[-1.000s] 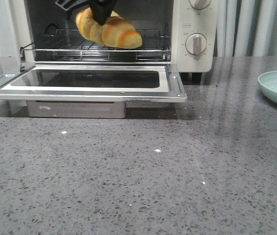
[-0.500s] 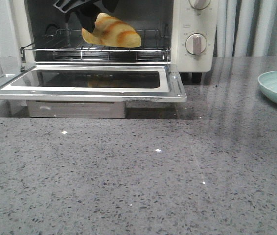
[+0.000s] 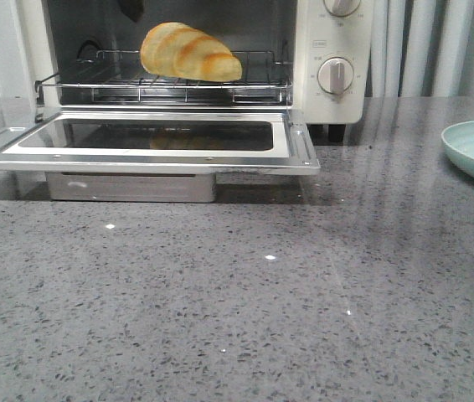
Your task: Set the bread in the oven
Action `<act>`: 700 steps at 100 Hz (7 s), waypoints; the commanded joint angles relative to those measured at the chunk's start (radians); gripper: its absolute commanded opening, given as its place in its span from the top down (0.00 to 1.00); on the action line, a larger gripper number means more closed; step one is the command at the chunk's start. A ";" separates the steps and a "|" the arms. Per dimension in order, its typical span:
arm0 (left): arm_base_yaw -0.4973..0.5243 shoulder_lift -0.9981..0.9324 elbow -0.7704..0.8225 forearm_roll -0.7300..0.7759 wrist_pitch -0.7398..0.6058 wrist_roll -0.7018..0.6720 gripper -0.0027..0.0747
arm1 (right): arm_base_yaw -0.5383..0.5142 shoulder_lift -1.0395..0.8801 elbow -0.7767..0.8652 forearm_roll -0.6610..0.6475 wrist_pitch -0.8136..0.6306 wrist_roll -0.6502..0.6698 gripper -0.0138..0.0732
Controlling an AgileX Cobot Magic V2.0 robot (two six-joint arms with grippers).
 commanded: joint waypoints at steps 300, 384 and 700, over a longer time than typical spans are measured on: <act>0.058 -0.223 0.402 -0.198 -0.139 0.104 0.99 | -0.065 -1.054 1.314 -0.088 -0.234 0.400 0.92; 0.058 -0.223 0.402 -0.198 -0.139 0.104 0.99 | -0.065 -1.053 1.314 -0.051 -0.149 0.400 0.92; 0.058 -0.223 0.402 -0.198 -0.139 0.104 0.99 | -0.944 -2.116 2.254 0.485 -0.698 0.083 0.92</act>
